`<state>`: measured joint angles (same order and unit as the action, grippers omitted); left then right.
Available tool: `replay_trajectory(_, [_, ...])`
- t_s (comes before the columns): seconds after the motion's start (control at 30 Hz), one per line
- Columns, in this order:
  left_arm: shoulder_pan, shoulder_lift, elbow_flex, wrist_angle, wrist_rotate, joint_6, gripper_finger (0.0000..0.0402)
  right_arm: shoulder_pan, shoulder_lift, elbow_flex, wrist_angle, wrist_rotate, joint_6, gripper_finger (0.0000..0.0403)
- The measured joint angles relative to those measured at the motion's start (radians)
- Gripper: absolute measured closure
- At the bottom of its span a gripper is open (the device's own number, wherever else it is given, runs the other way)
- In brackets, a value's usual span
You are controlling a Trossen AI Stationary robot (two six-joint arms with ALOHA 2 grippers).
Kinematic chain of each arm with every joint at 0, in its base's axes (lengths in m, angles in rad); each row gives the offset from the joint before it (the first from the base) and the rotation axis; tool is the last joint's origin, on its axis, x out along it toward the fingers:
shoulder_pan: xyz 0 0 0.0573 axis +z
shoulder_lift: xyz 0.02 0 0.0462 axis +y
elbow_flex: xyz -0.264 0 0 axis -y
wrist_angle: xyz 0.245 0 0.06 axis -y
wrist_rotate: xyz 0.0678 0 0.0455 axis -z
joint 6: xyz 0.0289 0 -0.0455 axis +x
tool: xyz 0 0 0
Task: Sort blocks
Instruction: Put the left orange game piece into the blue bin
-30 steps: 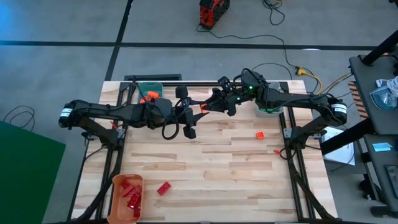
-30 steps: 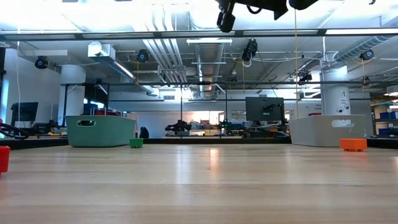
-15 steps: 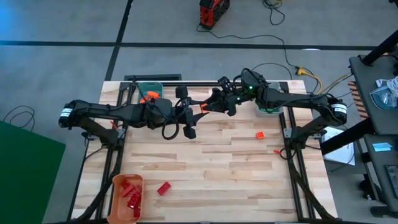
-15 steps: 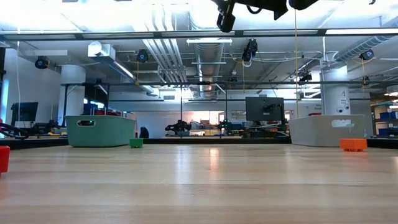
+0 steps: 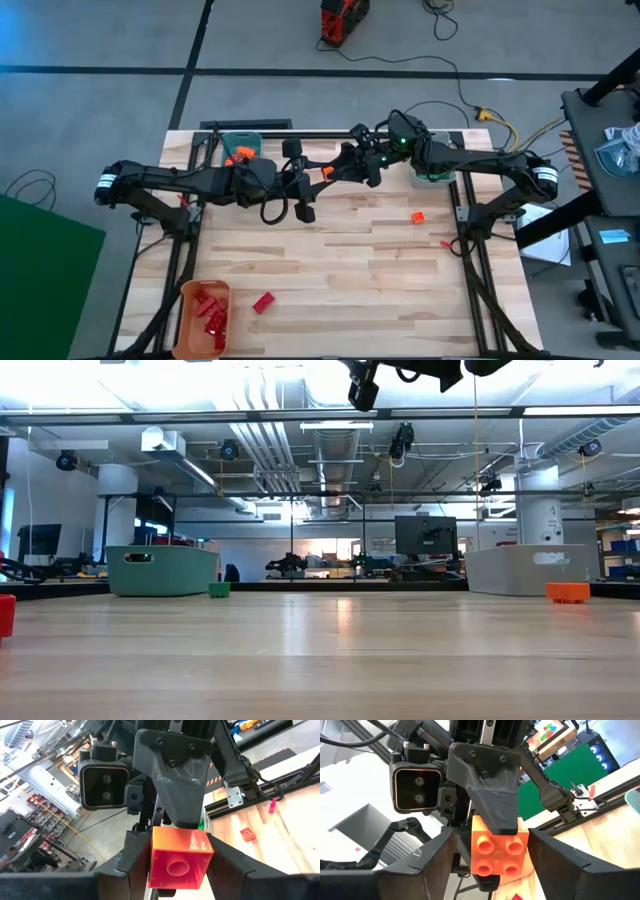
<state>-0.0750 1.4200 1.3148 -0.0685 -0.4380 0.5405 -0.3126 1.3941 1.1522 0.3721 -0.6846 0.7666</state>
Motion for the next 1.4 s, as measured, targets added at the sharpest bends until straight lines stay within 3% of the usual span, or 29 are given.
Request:
replay_trajectory(0.3, [0.0,0.0,0.0,-0.002,-0.004,-0.003,0.0248,-0.032,-0.001,0.0,0.0,-0.011,0.0,0.0157])
replay_trajectory(0.57, [0.0,-0.013,-0.001,-0.048,-0.076,-0.003,0.0248,-0.046,-0.011,0.0,-0.005,-0.058,0.008,0.0147])
replay_trajectory(0.8, [0.0,-0.054,-0.001,-0.211,-0.131,-0.076,0.0248,-0.088,-0.031,0.0,-0.022,-0.058,0.009,0.0154])
replay_trajectory(1.03, [0.0,-0.061,-0.001,-0.231,-0.132,-0.105,0.0248,-0.097,-0.035,0.0,-0.03,-0.06,0.009,0.0153])
replay_trajectory(1.17, [0.001,-0.061,-0.001,-0.352,-0.128,-0.268,0.0248,-0.097,-0.035,0.0,-0.062,-0.081,0.022,0.0149])
replay_trajectory(1.4, [0.035,-0.061,-0.001,-0.718,-0.024,-0.703,0.0248,-0.098,-0.057,0.0,-0.343,-0.071,-0.043,0.0163])
